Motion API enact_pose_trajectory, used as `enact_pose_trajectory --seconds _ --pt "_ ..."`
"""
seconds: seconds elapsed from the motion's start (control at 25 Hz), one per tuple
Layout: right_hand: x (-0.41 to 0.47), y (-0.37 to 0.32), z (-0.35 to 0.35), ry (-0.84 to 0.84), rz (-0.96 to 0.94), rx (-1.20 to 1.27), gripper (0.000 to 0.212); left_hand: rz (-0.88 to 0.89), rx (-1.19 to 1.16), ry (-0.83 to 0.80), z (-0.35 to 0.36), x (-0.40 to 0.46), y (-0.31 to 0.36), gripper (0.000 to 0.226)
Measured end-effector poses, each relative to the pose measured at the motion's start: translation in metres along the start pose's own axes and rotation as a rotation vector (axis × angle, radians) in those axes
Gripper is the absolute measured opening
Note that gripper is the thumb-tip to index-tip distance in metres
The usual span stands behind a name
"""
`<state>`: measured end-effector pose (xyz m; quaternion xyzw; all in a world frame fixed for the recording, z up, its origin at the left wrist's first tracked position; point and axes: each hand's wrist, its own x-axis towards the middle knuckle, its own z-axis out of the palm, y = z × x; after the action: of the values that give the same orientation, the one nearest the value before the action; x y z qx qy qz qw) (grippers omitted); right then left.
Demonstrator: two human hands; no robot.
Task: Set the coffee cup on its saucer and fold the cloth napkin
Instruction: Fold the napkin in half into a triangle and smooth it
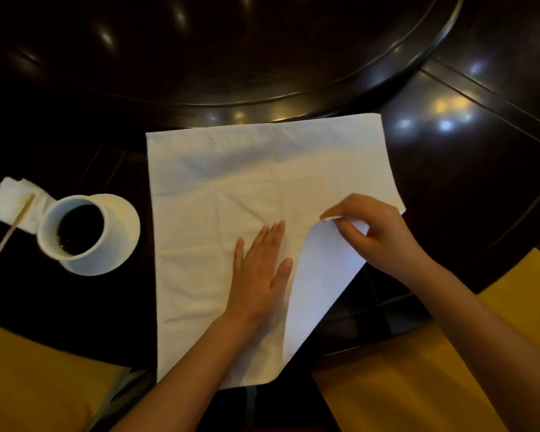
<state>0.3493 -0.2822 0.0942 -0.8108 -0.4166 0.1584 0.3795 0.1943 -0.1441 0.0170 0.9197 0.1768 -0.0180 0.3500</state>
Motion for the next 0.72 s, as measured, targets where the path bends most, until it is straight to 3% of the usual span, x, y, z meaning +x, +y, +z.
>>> enact_pose_trajectory --seconds 0.2,0.36,0.72 --pt "0.09 -0.032 0.038 -0.086 -0.132 -0.076 0.021 -0.187 -0.269 0.101 -0.039 -0.025 -0.04 0.078" --pt "0.149 -0.062 0.072 -0.113 -0.121 -0.066 0.016 -0.372 -0.521 0.22 -0.064 -0.042 -0.056 0.06" --pt "0.231 -0.066 0.132 -0.142 -0.185 -0.231 0.02 -0.53 -0.398 0.431 -0.086 -0.031 -0.076 0.051"
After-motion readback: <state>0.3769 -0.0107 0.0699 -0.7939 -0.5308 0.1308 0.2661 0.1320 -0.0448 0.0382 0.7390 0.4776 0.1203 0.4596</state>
